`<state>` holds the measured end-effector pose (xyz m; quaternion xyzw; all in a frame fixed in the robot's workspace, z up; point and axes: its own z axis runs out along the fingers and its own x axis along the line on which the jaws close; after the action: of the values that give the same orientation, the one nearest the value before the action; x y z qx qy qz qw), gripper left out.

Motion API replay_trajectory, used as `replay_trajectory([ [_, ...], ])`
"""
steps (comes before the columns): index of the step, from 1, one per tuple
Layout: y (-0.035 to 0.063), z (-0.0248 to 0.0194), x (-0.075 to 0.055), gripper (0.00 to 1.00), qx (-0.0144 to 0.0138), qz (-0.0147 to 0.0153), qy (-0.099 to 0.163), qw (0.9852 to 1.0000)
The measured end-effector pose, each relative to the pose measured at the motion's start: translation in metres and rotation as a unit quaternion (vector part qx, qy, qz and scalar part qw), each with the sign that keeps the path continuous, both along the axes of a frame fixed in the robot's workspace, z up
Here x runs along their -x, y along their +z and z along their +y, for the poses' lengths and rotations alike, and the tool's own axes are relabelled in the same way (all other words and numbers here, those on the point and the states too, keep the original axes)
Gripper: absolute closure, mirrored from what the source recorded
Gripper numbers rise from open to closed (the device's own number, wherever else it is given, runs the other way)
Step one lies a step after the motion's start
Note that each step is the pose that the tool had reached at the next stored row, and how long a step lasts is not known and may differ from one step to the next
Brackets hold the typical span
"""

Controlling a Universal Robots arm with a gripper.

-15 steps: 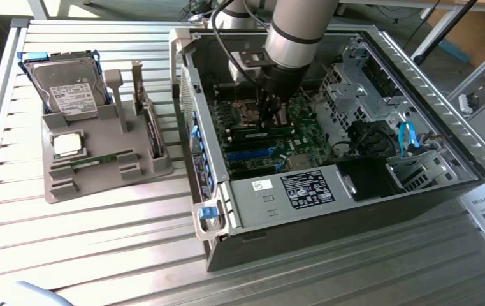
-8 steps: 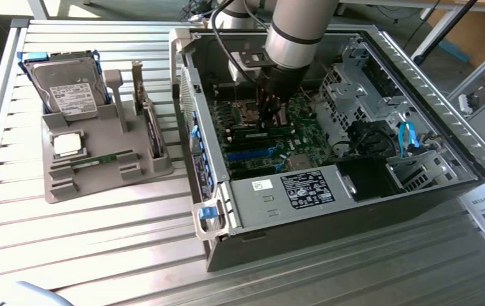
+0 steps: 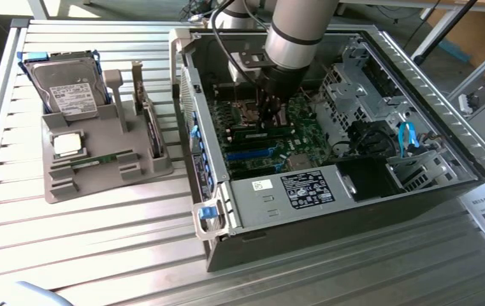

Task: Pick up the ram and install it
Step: 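Press down the ram until it locks into place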

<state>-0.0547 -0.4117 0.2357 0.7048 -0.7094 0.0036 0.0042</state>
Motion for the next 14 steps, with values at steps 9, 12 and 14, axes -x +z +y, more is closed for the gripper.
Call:
replay_trajectory([
  [9,-0.0011,-0.0007,0.0000,0.90,0.0000,0.0000,0.000,1.0000],
  [12,-0.0012,-0.0007,0.0000,0.90,0.0000,0.0000,0.000,1.0000],
  [14,-0.0016,-0.0009,0.0000,0.90,0.0000,0.0000,0.000,1.0000],
])
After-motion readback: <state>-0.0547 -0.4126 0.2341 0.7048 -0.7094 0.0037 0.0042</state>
